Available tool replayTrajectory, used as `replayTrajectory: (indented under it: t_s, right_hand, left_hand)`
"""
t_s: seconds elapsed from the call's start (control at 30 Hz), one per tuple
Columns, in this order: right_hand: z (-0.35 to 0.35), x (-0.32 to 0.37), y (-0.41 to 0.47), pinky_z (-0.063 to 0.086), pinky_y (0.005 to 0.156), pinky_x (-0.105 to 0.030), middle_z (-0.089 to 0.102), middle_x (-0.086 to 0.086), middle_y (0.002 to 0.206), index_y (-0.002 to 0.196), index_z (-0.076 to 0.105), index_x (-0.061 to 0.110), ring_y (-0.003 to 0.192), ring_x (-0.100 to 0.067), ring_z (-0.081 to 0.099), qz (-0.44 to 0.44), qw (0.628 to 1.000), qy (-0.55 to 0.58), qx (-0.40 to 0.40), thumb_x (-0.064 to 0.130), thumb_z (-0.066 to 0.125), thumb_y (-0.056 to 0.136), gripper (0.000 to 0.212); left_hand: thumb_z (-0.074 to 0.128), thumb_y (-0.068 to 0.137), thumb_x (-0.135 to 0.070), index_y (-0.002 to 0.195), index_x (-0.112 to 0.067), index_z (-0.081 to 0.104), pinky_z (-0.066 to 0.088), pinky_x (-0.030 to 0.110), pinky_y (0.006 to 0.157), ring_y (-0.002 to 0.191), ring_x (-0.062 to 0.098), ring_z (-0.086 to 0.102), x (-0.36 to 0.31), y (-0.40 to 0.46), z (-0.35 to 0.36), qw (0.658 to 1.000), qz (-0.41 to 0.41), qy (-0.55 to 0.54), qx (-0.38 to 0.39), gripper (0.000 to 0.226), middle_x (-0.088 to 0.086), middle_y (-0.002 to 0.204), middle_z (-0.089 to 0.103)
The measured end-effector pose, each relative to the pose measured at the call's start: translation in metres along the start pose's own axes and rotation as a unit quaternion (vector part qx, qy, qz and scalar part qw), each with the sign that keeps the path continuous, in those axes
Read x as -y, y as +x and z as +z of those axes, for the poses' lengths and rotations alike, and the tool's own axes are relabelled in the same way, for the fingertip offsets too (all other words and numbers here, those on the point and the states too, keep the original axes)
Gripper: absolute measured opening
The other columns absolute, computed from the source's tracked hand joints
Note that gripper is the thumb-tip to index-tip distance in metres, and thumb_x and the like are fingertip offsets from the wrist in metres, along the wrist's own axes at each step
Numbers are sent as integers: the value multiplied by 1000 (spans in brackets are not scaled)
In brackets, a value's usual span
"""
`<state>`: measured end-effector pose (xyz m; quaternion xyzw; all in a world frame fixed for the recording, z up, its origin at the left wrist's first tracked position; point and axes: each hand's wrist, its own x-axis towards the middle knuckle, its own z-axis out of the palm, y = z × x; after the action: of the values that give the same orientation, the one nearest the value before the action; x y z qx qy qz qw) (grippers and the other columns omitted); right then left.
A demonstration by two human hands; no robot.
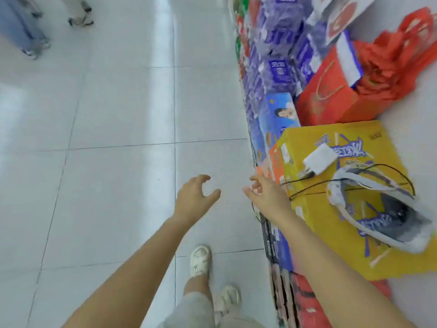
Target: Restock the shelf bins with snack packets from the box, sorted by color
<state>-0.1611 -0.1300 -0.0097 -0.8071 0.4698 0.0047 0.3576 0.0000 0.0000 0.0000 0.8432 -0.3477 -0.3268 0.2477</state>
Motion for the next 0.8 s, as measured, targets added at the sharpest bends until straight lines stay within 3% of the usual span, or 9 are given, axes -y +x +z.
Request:
replayTrajectory:
  t_s: [0.27, 0.4, 0.63, 0.8]
  right_hand:
    - [56, 143, 189, 42, 85, -29, 62, 5, 112, 123, 56, 25, 104, -15, 57, -71, 992, -42, 90, 46, 60, 89, 40]
    - [55, 219, 301, 42, 84, -29, 62, 5, 113, 123, 56, 25, 105, -15, 58, -72, 990, -58, 102, 48, 59, 89, 41]
    - [13, 329, 498, 39, 78, -26, 62, 6, 110, 120, 57, 26, 92, -9, 54, -72, 995, -29, 69, 47, 59, 89, 38]
    - [-9, 398, 667, 38, 77, -26, 61, 9, 105, 119, 57, 27, 92, -9, 55, -73, 996, -8, 56, 46, 59, 90, 35]
  left_hand:
    - [61, 86, -45, 130, -22, 51, 39, 40, 102, 121, 19, 49, 91, 126, -122, 984, -136, -53, -100, 51, -3, 130, 55]
    - [60, 87, -44, 132, -19, 49, 41, 39, 100, 118, 21, 53, 106, 225, -202, 975, -180, -82, -102, 53, 1, 132, 54]
    - [60, 87, -44, 132, -20, 49, 42, 39, 98, 117, 22, 53, 80, 439, -339, 975, -159, -95, -121, 53, 0, 132, 53]
    - [58, 89, -45, 132, -19, 50, 41, 37, 99, 118, 20, 52, 52, 610, -420, 987, -84, -33, -131, 51, 0, 131, 54]
